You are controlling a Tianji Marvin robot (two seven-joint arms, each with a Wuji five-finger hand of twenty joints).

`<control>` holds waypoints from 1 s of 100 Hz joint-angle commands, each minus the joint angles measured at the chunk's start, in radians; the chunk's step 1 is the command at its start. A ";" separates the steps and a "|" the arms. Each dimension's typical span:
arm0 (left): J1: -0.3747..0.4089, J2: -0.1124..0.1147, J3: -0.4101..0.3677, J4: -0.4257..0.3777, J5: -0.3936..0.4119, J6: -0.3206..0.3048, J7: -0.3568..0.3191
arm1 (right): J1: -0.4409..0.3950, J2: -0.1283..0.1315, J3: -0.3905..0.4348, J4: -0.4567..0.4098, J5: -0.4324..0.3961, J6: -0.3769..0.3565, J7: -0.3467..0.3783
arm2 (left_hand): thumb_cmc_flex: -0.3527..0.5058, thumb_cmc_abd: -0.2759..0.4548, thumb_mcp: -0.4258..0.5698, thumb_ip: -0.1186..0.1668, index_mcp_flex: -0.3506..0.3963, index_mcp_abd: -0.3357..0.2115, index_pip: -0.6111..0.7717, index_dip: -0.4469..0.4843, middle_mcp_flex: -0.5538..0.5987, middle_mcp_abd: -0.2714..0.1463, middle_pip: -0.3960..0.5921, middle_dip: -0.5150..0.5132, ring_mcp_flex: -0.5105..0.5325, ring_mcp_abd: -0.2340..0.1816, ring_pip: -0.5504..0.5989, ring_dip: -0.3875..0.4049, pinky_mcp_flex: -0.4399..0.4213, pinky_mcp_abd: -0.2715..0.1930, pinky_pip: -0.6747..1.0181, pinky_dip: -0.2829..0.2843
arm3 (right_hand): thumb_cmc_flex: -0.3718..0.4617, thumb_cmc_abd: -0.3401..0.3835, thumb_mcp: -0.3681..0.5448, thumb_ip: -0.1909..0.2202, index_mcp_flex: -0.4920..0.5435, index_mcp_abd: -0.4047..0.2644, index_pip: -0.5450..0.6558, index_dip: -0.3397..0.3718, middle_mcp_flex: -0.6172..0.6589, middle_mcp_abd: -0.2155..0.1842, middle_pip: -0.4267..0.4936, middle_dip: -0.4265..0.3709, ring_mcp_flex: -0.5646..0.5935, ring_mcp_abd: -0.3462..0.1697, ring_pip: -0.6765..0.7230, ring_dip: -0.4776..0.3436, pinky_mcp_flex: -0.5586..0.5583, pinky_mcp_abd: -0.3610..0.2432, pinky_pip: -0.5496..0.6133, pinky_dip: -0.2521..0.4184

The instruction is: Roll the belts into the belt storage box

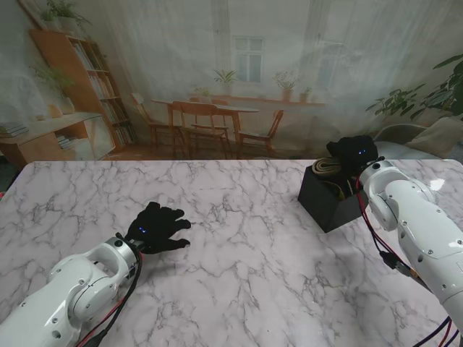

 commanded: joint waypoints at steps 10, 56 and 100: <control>-0.002 -0.001 0.004 0.000 -0.004 -0.001 -0.017 | 0.021 -0.010 -0.013 0.018 0.023 0.023 0.017 | 0.008 0.044 -0.027 -0.015 -0.006 0.000 -0.004 0.003 -0.016 0.005 -0.003 0.001 0.007 0.014 -0.024 -0.007 -0.018 0.033 -0.026 0.005 | 0.203 0.155 0.162 0.042 0.103 -0.228 0.117 0.024 0.015 -0.028 -0.015 -0.008 0.069 -0.049 0.070 0.043 -0.012 -0.074 -0.004 0.016; -0.007 0.000 0.009 0.003 -0.006 -0.004 -0.020 | 0.051 -0.010 -0.069 0.073 0.056 0.045 0.033 | 0.008 0.044 -0.026 -0.015 -0.011 0.002 -0.007 0.001 -0.025 0.005 -0.005 0.000 0.007 0.012 -0.024 -0.007 -0.018 0.033 -0.026 0.005 | 0.198 0.183 0.150 0.042 0.086 -0.237 0.101 0.017 -0.018 -0.041 -0.051 -0.037 0.028 -0.047 -0.020 0.018 -0.066 -0.042 -0.076 0.004; -0.011 0.000 0.013 0.004 -0.006 -0.008 -0.020 | 0.052 -0.001 -0.085 0.100 0.050 0.019 0.018 | 0.008 0.040 -0.027 -0.015 -0.016 0.003 -0.010 0.000 -0.028 0.006 -0.004 -0.001 0.007 0.013 -0.023 -0.007 -0.017 0.033 -0.026 0.005 | -0.050 0.228 0.074 0.046 0.040 -0.122 -0.115 -0.041 -0.175 0.009 -0.169 -0.218 -0.094 -0.008 -0.260 -0.108 -0.190 0.000 -0.176 -0.024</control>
